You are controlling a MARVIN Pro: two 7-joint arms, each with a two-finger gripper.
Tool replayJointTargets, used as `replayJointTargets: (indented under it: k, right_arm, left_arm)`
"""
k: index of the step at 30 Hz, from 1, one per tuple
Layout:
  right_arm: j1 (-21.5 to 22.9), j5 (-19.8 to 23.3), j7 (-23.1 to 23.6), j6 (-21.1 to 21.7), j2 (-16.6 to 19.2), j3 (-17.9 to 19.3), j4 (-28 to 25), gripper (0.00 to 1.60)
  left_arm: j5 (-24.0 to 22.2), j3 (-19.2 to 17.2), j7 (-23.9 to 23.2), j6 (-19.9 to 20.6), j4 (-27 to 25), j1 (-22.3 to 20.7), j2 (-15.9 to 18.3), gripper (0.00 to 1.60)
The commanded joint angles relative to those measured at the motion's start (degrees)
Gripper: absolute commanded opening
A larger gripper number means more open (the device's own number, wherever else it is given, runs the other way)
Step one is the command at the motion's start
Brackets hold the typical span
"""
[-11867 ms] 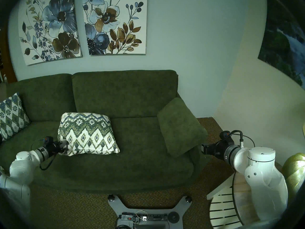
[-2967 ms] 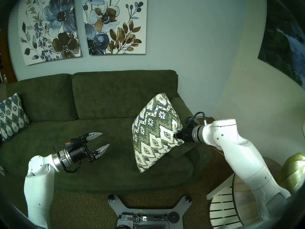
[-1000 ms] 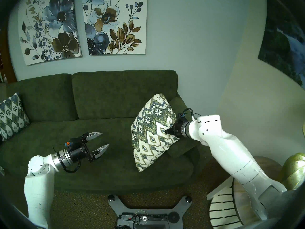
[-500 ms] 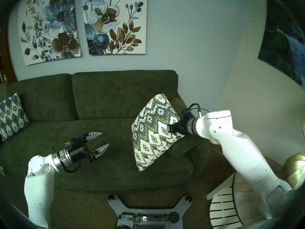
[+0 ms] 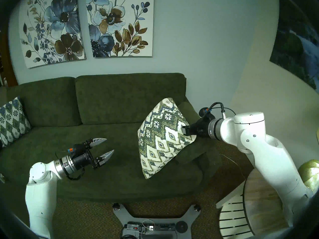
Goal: Fix throw pillow on sofa
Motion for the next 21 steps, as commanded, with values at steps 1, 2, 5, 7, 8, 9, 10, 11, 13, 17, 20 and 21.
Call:
replayJointTargets:
  k: [1, 2, 5, 7, 8, 9, 10, 11, 13, 17, 20, 21]
  right_arm:
    - [-6.5, -0.2, 0.4, -0.1, 6.4, 0.5, -6.6, 1.60]
    - [-7.3, -0.2, 0.4, -0.1, 7.3, 0.5, -8.1, 1.60]
    - [-9.3, -0.6, 0.1, -0.1, 9.0, 0.7, -9.4, 1.60]
    - [-11.5, -0.9, -0.2, -0.1, 11.1, 1.0, -10.9, 1.60]
    - [-12.3, -1.2, -0.5, -0.1, 11.5, 1.0, -10.9, 1.60]
    - [-13.1, -1.4, -0.6, -0.1, 12.4, 1.0, -10.9, 1.60]
    - [-13.9, -1.6, -0.8, -0.1, 13.1, 1.1, -10.9, 1.60]
    - [-14.3, -1.7, -1.0, -0.1, 13.3, 1.0, -10.9, 1.60]
    - [-16.2, -2.2, -1.6, -0.1, 14.9, 1.0, -10.9, 1.60]
    - [-18.8, -3.3, -3.4, -0.1, 17.2, 1.2, -10.9, 1.60]
    - [-21.0, -4.3, -5.0, -0.1, 19.0, 1.7, -10.9, 1.60]
    - [-21.6, -4.6, -5.5, -0.2, 19.4, 1.8, -10.9, 1.60]
  left_arm:
    - [0.0, -0.1, 0.0, 0.0, -0.2, -0.2, 0.1, 1.60]
    - [0.0, -0.1, 0.0, 0.0, -0.2, -0.2, 0.1, 1.60]
    - [0.0, -0.1, 0.0, 0.0, -0.2, -0.2, 0.1, 1.60]
    - [0.0, -0.1, 0.0, 0.0, -0.2, -0.2, 0.1, 1.60]
    - [0.0, -0.1, 0.0, 0.0, -0.2, -0.2, 0.1, 1.60]
    - [0.0, -0.1, 0.0, 0.0, -0.2, -0.2, 0.1, 1.60]
    - [0.0, -0.1, 0.0, 0.0, -0.2, -0.2, 0.1, 1.60]
    - [0.0, -0.1, 0.0, 0.0, -0.2, -0.2, 0.1, 1.60]
    - [0.0, -0.1, 0.0, 0.0, -0.2, -0.3, 0.1, 1.60]
    - [0.0, -0.1, 0.0, 0.0, -0.2, -0.3, 0.1, 1.60]
    - [0.0, -0.1, 0.0, 0.0, -0.2, -0.3, 0.1, 1.60]
    - [0.0, -0.2, 0.0, 0.0, -0.2, -0.3, 0.1, 1.60]
